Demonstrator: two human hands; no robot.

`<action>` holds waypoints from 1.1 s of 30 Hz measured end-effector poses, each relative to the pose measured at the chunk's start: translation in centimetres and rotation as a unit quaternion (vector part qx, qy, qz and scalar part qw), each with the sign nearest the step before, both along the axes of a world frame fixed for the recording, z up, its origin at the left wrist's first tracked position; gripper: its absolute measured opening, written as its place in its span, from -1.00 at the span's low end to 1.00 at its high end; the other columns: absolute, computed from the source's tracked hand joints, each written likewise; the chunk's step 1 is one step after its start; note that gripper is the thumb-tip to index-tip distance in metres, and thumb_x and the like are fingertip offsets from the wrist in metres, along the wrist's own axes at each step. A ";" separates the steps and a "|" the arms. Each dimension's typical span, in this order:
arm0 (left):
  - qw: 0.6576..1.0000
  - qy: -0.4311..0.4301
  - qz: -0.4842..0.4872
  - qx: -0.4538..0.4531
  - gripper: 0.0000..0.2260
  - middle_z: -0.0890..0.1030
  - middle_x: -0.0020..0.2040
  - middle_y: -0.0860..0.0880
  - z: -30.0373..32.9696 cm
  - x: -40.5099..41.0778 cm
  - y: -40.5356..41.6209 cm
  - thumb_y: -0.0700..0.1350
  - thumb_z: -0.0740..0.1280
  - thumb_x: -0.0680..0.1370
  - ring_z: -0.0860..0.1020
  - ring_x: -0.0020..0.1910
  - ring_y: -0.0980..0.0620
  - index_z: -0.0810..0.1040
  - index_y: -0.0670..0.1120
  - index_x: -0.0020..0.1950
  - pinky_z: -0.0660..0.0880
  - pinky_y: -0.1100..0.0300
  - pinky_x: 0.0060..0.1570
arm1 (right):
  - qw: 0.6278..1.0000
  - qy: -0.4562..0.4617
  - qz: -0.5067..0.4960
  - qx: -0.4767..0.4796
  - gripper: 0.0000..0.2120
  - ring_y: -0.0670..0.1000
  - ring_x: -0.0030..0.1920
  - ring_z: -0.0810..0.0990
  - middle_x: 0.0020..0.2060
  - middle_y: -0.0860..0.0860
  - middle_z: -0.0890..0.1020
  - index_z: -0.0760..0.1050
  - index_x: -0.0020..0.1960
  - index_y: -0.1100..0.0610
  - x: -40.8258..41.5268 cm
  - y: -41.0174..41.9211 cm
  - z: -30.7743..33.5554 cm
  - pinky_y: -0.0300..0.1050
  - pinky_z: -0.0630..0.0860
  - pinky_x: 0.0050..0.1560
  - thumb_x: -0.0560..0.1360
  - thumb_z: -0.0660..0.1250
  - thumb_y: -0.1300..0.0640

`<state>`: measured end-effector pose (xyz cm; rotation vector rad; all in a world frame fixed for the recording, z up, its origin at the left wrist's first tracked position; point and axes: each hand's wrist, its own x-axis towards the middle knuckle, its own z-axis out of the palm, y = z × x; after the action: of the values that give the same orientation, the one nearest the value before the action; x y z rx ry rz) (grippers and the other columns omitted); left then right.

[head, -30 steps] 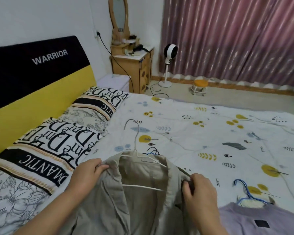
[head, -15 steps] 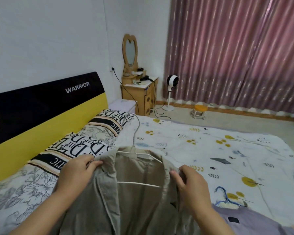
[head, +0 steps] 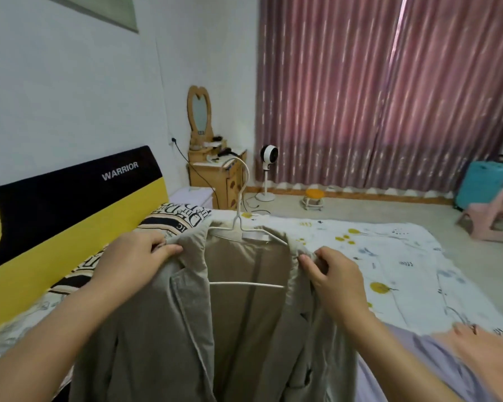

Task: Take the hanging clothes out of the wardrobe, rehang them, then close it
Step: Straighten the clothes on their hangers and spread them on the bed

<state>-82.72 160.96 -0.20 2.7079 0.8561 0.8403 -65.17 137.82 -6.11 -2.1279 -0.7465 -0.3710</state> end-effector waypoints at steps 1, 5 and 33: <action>1.000 -0.005 -0.013 0.002 -0.65 0.44 -0.45 -0.04 0.4 -0.4 -0.3 0.03 0.36 0.48 0.39 -0.38 0.00 0.49 -0.18 -0.39 0.20 0.11 -0.38 | 1.000 0.000 -0.009 0.007 -0.59 0.02 -0.37 0.32 -0.46 -0.02 0.36 0.22 -0.41 0.06 -0.8 -0.6 0.3 -0.18 0.24 -0.36 0.50 0.33 -0.01; 0.998 -0.016 -0.055 0.011 -0.66 0.52 -0.41 -0.10 1.5 -2.4 -1.1 0.03 0.37 0.47 0.42 -0.37 0.03 0.54 -0.22 -0.33 0.23 0.14 -0.39 | 0.997 -0.013 -0.052 0.047 -0.61 0.00 -0.39 0.31 -0.48 -0.02 0.36 0.25 -0.40 0.09 -4.8 -2.9 1.1 -0.14 0.22 -0.37 0.48 0.36 0.03; 0.900 -0.048 -0.429 -0.059 -0.59 0.40 -0.48 -0.07 1.5 1.0 -25.3 0.05 0.37 0.46 0.38 -0.41 0.00 0.40 -0.18 -0.45 0.21 0.13 -0.39 | 0.931 -0.114 -0.346 -0.028 -0.81 0.07 -0.25 0.49 -0.30 0.05 0.57 0.57 -0.16 0.18 -16.9 -32.7 5.7 -0.10 0.37 -0.28 0.48 0.36 0.05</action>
<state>-81.69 135.68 1.31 2.4910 -0.3208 0.6547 -82.08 105.14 -0.43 -2.3782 -0.0939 -0.9928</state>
